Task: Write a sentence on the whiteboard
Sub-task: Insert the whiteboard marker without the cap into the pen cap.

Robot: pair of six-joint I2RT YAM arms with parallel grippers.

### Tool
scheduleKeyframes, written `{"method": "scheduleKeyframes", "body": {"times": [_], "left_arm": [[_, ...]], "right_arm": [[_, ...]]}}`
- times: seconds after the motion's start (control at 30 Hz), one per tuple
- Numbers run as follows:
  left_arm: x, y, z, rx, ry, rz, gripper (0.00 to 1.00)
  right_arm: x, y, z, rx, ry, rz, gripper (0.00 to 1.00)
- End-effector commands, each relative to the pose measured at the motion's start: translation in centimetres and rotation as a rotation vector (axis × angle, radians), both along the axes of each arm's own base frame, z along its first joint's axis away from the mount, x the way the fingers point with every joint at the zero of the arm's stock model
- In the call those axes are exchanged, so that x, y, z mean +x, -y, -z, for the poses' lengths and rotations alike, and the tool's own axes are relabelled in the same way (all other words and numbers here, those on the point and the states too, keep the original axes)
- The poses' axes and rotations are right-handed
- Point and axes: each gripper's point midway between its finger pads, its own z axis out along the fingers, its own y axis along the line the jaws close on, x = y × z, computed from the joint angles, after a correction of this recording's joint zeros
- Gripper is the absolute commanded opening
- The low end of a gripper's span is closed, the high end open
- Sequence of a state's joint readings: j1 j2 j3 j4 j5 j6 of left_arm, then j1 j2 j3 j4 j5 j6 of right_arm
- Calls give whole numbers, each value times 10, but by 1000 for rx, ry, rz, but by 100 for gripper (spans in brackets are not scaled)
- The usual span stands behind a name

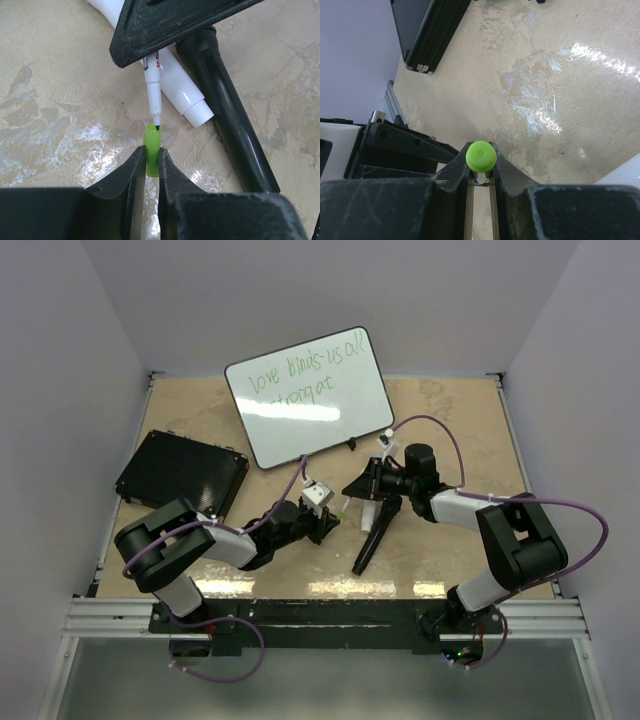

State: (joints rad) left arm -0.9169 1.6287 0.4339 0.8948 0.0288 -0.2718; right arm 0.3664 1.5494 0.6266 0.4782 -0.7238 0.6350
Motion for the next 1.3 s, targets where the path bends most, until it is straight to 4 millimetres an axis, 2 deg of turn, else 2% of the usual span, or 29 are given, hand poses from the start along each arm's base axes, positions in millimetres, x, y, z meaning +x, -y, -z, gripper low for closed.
{"method": "scheduleKeyframes", "body": {"times": [0.0, 0.3, 0.47, 0.63, 0.97, 1.27], "left_arm": [[9, 12, -24, -73, 41, -7, 0], [9, 13, -27, -80, 45, 1, 0], [7, 12, -22, -69, 37, 7, 0], [6, 13, -19, -66, 31, 11, 0], [8, 13, -25, -74, 43, 3, 0], [12, 16, -29, -81, 49, -5, 0]], "right_arm": [[11, -5, -14, 5, 64, -2, 0], [12, -6, -14, -2, 69, -5, 0], [16, -5, -29, 11, 102, -16, 0], [23, 5, -40, 28, 132, 13, 0], [23, 7, -19, -1, 83, 21, 0], [18, 2, -18, 9, 73, 0, 0]]}}
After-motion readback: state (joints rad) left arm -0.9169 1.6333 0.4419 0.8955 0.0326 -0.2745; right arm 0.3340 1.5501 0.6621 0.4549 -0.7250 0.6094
